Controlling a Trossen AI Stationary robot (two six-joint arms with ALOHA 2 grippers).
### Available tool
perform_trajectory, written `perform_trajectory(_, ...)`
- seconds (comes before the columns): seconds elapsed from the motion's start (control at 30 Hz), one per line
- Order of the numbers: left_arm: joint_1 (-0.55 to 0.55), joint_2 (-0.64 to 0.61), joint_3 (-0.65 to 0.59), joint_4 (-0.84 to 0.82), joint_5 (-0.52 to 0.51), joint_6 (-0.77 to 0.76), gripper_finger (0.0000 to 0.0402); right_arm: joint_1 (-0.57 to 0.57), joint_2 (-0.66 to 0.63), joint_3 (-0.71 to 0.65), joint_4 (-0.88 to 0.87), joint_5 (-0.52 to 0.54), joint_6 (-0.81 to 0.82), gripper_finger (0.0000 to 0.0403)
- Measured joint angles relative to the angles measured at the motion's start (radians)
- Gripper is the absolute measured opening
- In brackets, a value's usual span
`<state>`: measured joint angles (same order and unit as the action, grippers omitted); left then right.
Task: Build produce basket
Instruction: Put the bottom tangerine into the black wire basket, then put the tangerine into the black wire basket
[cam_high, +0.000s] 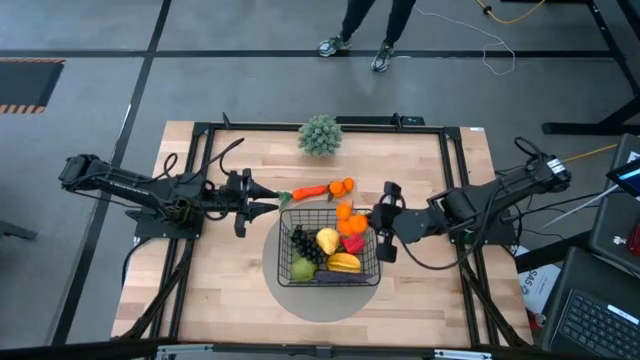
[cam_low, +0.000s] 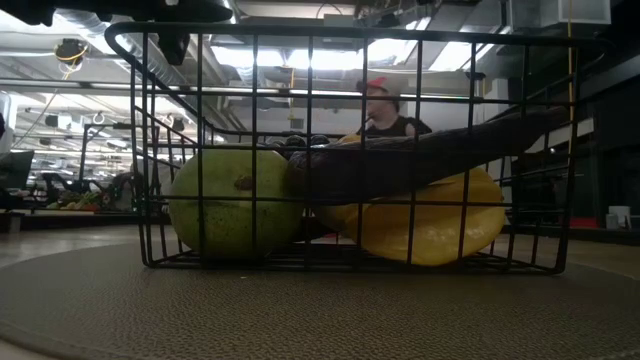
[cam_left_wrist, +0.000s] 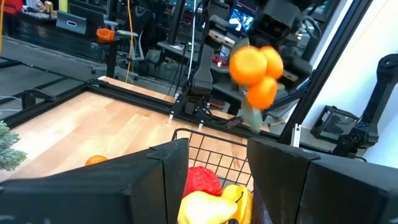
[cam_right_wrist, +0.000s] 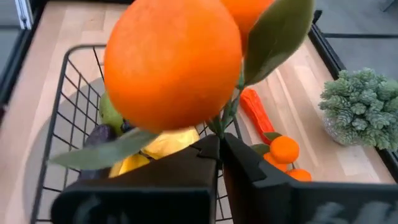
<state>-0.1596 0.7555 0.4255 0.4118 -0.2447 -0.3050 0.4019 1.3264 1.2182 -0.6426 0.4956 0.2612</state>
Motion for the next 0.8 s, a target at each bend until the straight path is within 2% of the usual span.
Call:
perform_trajectory(0.4,0.0,0.0,0.0,-0.001,0.0,0.0,0.0151,-0.016,0.037,0.0,0.048,0.02,-0.132,0.0104)
perform_trajectory(0.6,0.0,0.0,0.0,-0.003,0.0,-0.001,0.0151,-0.016,0.035,0.0,0.059,0.034,-0.164,0.0111)
perform_trajectory(0.8,0.0,0.0,0.0,-0.006,0.0,-0.002,0.0151,-0.016,0.035,0.0,0.145,0.062,-0.198,0.0111)
